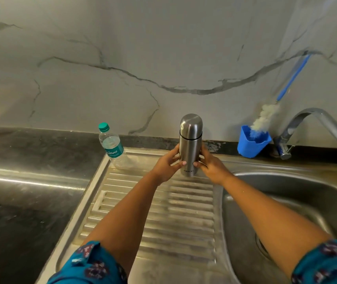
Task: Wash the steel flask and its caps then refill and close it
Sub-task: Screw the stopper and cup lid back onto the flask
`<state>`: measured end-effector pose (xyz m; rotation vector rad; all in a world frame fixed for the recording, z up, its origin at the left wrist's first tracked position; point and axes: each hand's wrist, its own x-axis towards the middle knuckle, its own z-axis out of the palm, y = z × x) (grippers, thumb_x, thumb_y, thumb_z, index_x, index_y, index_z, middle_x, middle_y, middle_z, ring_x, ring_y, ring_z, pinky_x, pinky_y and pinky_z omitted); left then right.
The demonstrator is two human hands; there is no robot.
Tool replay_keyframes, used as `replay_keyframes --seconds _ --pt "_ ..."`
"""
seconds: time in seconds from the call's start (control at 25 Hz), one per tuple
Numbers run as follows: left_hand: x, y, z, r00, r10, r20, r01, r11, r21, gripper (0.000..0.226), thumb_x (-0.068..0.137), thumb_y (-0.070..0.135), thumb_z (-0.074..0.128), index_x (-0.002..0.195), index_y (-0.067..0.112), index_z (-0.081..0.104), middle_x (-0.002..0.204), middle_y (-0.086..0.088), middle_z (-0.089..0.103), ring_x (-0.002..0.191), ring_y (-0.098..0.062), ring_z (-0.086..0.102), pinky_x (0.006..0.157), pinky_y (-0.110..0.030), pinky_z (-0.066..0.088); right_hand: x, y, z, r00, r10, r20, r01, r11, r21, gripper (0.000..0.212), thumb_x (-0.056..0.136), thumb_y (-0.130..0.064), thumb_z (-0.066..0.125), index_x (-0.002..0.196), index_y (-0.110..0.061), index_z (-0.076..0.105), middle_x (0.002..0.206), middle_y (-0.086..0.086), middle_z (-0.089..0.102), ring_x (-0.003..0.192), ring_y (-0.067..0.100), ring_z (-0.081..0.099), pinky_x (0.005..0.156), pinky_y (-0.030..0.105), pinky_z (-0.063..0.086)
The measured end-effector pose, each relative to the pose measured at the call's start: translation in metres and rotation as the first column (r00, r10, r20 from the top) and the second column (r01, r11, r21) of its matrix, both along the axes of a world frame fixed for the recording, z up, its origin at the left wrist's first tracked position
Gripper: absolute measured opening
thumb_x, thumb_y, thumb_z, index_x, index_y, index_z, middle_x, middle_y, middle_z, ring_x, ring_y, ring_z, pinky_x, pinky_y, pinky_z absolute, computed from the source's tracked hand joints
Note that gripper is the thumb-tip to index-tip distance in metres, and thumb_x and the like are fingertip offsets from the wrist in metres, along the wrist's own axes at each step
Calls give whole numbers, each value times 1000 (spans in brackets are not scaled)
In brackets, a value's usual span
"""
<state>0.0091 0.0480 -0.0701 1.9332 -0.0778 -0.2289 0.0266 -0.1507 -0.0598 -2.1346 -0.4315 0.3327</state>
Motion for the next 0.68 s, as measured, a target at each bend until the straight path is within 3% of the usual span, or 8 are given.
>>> replay_keyframes --seconds 0.32,0.48,0.68 --pt "15 2 6 997 -79 -11 79 991 108 74 95 7 63 157 26 26 153 3 43 139 -17 43 107 -24 41 7 -6 0 997 -78 1 78 994 -76 75 95 -22 58 149 -45 11 124 7 63 114 23 59 102 42 44" --pt "16 -1 6 996 -80 -33 84 990 113 71 97 4 60 156 24 26 150 0 45 137 -15 42 99 -14 44 11 -7 -1 999 -49 24 51 994 -95 76 95 -23 57 150 -44 9 122 8 64 110 24 61 97 38 46" --pt "13 -6 -2 1000 -8 -30 12 991 132 76 96 4 59 157 33 24 154 1 42 142 -20 38 115 -42 39 11 -4 -3 999 -44 30 49 987 -154 78 98 -25 52 151 -43 -1 127 11 61 110 27 61 98 42 47"
